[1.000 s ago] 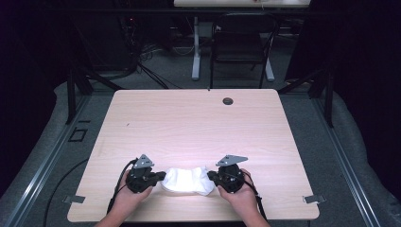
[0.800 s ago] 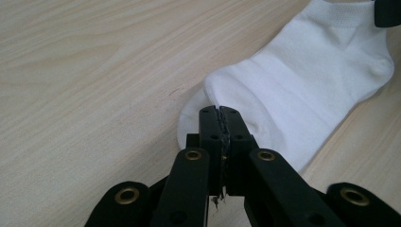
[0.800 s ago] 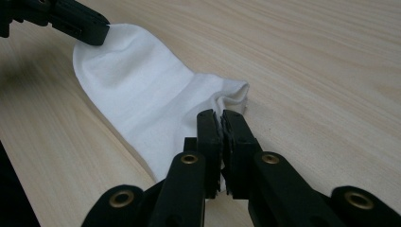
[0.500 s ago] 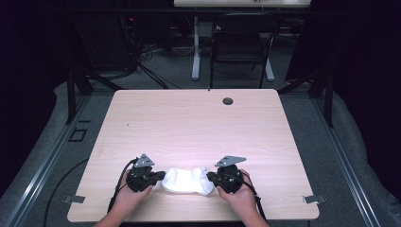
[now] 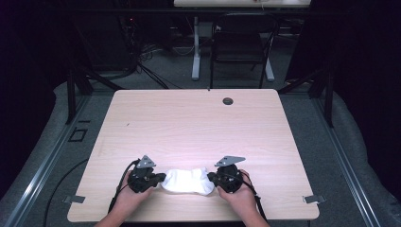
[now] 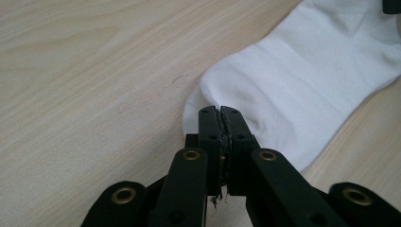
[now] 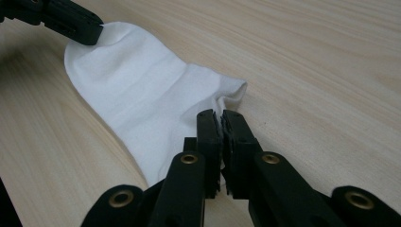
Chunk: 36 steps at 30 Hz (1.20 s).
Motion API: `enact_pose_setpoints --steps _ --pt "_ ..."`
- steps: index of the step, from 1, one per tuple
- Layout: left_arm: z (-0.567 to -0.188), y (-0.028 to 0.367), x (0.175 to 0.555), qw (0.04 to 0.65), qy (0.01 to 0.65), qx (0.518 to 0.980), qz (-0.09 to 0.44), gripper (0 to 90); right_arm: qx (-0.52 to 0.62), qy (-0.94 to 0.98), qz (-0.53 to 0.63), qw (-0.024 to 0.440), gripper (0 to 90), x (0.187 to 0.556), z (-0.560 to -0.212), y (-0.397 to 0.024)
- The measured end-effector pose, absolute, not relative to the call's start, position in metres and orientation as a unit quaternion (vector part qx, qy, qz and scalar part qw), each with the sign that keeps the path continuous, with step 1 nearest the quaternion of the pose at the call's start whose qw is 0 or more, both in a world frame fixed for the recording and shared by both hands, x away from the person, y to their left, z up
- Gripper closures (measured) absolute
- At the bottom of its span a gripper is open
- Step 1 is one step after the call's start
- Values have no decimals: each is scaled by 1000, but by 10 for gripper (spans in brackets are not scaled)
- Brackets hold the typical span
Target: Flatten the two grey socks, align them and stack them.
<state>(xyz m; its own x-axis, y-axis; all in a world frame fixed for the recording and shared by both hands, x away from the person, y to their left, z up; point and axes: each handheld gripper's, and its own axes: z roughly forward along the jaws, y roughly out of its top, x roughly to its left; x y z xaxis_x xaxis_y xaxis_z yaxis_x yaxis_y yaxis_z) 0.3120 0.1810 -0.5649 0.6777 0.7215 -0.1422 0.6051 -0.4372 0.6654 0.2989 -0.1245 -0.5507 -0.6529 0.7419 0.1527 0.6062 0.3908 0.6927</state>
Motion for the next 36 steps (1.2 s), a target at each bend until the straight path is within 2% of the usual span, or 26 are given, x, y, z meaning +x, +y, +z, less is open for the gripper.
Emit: enact_pose_setpoints --steps 6,9,13,17,21,25,30,36 --pt "-566 181 312 356 397 842 82 871 410 829 371 91 848 299 -553 -124" --pt "-566 182 313 359 399 839 86 827 407 830 369 96 786 299 -554 -125" --pt "-560 185 312 383 397 829 94 765 409 823 377 109 762 298 -549 -129" --pt "-552 183 307 405 386 823 101 744 397 819 399 116 758 295 -543 -131" --pt "-553 179 306 402 380 828 92 717 373 827 406 110 737 292 -546 -123" --pt "-558 175 307 396 380 832 84 696 356 842 389 113 666 290 -553 -116" --pt "-561 173 304 388 374 838 81 689 354 846 383 110 639 290 -557 -115" --pt "-567 173 305 379 376 843 71 639 357 853 368 100 596 292 -565 -112"
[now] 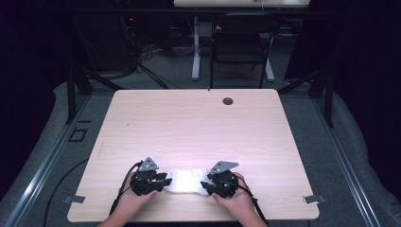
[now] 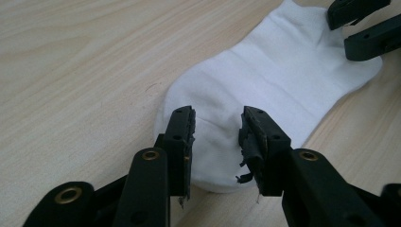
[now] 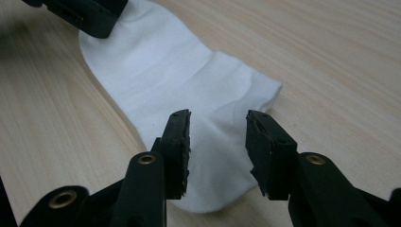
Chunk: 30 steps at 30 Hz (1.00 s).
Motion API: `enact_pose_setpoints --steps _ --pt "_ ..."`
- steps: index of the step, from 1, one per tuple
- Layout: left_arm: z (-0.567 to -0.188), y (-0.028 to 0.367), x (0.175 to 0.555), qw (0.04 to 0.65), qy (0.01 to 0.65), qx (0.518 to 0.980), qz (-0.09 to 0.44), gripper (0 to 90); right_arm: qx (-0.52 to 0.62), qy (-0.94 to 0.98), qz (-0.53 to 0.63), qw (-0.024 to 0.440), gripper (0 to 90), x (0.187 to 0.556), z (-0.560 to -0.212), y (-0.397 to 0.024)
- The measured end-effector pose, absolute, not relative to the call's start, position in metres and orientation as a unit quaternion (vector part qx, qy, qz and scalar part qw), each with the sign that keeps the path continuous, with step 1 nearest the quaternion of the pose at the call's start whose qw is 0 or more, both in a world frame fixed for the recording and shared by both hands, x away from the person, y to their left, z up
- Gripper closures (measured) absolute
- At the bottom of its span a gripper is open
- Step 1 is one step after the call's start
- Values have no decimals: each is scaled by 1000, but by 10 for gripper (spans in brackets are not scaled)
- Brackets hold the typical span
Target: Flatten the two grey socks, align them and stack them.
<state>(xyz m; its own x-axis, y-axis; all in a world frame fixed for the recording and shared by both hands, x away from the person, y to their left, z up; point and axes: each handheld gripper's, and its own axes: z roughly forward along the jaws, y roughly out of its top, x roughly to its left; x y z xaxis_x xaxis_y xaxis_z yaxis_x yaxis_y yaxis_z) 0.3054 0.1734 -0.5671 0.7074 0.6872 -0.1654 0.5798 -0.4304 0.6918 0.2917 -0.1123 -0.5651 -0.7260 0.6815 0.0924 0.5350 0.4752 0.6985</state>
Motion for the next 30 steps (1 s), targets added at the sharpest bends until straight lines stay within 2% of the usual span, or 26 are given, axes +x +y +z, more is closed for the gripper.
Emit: enact_pose_setpoints --steps 5,30 --pt "-571 171 303 370 369 850 72 615 363 853 362 96 575 292 -572 -112" --pt "-574 171 307 370 369 849 76 614 364 854 359 98 588 293 -573 -111"
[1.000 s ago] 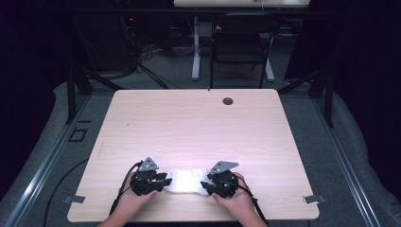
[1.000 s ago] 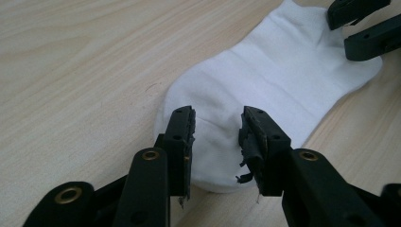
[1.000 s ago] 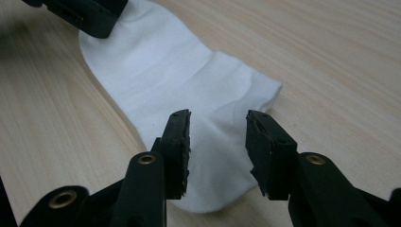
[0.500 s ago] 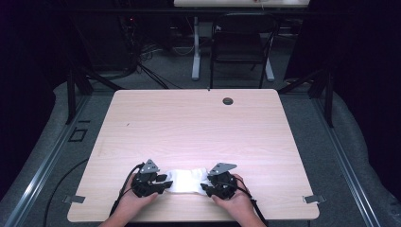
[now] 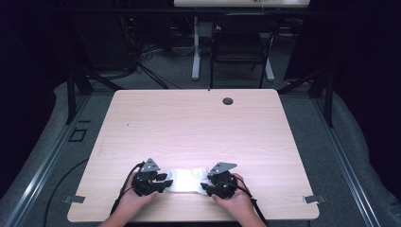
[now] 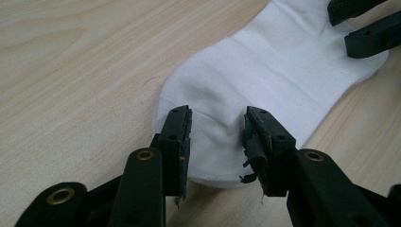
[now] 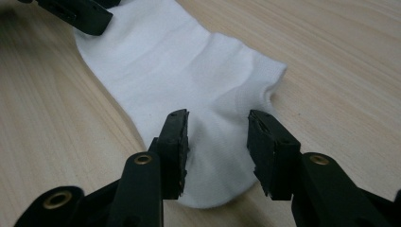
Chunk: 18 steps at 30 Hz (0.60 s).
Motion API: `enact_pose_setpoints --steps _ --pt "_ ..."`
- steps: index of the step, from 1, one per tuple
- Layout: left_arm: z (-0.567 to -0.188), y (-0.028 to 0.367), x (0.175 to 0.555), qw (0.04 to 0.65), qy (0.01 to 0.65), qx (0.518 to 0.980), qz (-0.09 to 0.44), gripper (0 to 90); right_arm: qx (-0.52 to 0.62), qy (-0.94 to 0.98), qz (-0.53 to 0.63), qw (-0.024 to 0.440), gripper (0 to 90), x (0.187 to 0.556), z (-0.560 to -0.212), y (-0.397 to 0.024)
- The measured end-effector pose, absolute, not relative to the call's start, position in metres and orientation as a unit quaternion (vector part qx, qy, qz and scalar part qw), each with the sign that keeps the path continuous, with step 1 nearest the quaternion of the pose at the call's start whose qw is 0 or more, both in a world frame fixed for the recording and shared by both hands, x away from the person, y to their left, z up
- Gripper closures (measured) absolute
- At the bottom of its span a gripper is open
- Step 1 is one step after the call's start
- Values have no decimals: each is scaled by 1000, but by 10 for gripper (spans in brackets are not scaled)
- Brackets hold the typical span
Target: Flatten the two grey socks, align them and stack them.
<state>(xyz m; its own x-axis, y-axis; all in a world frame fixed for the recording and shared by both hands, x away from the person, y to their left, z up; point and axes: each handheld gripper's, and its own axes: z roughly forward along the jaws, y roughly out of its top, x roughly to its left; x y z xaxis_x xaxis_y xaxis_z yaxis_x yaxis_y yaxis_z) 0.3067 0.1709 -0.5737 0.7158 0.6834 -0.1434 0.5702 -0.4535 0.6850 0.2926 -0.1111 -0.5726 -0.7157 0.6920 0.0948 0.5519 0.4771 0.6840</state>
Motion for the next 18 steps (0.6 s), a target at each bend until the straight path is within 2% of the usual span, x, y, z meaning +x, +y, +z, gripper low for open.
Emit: enact_pose_setpoints --steps 18 --pt "-575 168 318 379 381 839 84 615 371 850 360 99 593 300 -573 -112"
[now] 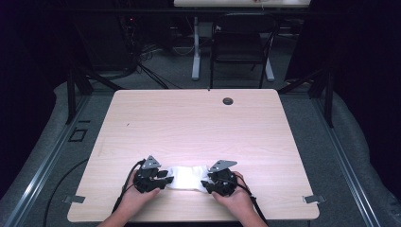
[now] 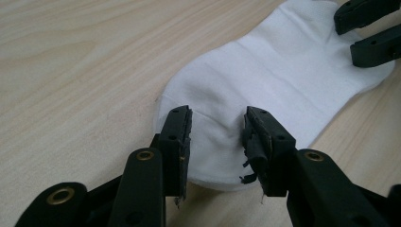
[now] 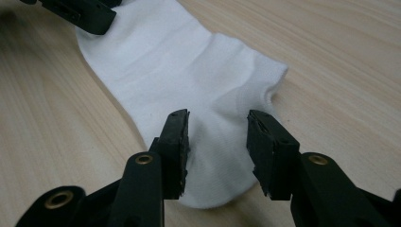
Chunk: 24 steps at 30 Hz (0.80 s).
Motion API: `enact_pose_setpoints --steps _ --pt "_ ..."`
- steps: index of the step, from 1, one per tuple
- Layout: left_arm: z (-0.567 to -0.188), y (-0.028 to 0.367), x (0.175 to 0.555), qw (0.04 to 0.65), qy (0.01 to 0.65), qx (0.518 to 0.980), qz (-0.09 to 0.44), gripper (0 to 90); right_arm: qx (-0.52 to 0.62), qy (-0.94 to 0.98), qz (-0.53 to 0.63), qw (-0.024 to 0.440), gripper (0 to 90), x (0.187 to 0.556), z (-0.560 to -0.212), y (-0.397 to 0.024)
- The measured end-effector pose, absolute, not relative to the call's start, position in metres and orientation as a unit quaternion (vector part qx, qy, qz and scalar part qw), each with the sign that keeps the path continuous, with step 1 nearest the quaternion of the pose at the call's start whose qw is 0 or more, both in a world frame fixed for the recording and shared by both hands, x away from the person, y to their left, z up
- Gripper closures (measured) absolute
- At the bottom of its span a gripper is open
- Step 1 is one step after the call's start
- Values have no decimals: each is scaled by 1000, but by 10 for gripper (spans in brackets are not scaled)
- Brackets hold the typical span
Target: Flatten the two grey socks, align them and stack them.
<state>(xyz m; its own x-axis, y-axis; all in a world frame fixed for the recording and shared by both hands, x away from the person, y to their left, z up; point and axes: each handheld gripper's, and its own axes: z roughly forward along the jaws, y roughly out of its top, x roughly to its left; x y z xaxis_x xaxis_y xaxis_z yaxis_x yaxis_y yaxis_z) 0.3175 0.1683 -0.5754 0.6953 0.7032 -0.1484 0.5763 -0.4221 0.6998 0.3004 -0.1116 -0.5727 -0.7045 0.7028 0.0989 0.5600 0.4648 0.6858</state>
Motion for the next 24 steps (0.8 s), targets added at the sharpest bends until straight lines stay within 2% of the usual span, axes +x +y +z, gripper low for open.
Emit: enact_pose_setpoints --steps 24 --pt "-580 163 349 403 410 813 91 612 397 841 354 100 579 333 -572 -115"
